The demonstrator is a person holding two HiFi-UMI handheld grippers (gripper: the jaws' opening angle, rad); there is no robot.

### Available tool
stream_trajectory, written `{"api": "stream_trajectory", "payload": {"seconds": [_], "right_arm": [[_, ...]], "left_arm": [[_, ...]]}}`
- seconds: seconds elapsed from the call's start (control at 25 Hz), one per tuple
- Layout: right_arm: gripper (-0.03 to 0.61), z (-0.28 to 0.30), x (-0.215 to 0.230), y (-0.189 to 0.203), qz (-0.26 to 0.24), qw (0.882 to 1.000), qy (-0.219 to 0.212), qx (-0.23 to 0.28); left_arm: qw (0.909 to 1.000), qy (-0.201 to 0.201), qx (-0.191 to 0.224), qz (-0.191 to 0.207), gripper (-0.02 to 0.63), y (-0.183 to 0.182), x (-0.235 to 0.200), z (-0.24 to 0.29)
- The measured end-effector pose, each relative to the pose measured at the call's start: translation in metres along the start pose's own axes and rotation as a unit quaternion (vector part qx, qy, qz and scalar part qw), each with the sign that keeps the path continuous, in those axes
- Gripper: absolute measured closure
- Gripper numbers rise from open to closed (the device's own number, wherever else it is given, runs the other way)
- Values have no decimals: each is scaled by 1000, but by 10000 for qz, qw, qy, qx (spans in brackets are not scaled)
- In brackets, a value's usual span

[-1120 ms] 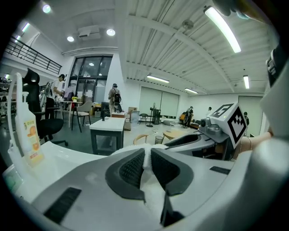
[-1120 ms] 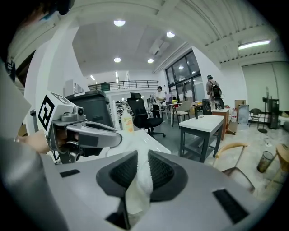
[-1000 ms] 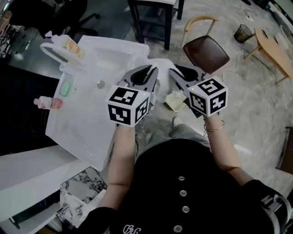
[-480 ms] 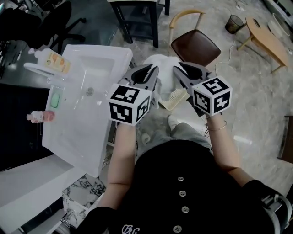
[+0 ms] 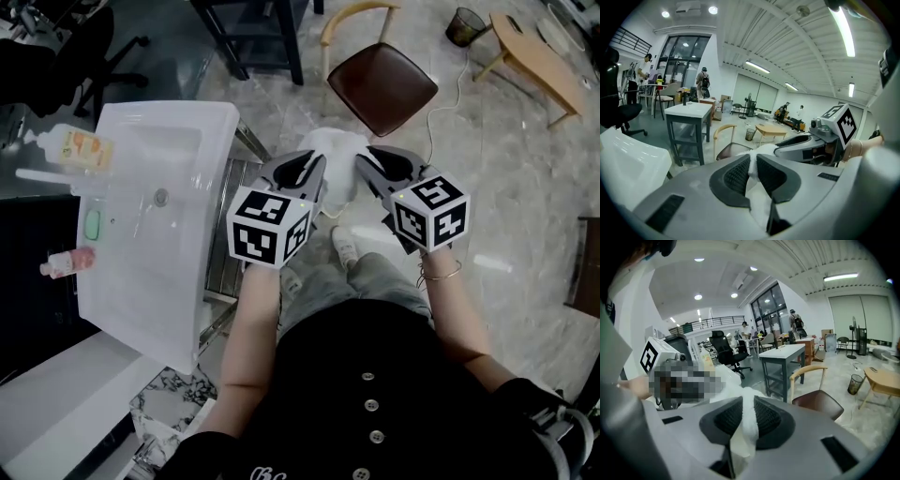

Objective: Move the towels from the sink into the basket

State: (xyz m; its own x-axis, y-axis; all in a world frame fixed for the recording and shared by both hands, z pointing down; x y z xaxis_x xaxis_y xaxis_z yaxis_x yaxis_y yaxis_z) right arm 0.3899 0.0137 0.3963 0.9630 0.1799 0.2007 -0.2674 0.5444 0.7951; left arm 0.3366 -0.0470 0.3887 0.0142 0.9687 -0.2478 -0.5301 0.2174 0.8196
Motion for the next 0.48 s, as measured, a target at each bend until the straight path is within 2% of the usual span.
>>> {"api": "stream_trajectory", "payload": {"seconds": [0.48], "right_arm": [[508, 28, 24, 47, 255, 9971, -365, -611]], "left_arm": [[9958, -116, -555, -715, 571, 50, -6, 44]]}}
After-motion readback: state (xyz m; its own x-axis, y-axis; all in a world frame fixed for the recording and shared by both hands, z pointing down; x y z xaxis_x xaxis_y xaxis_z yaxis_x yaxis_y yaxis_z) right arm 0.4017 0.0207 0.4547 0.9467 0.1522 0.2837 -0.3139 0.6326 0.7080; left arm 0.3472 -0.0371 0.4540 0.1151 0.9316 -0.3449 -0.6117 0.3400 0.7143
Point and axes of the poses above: the fingertips, and each gripper's own axes: z forward along the fingers, x to its right, y out of its underside, the point moved 1 cm from there along -z, backward along the fingers, and after that the axes turned 4 degrees about -x, right-handed, at the moved point
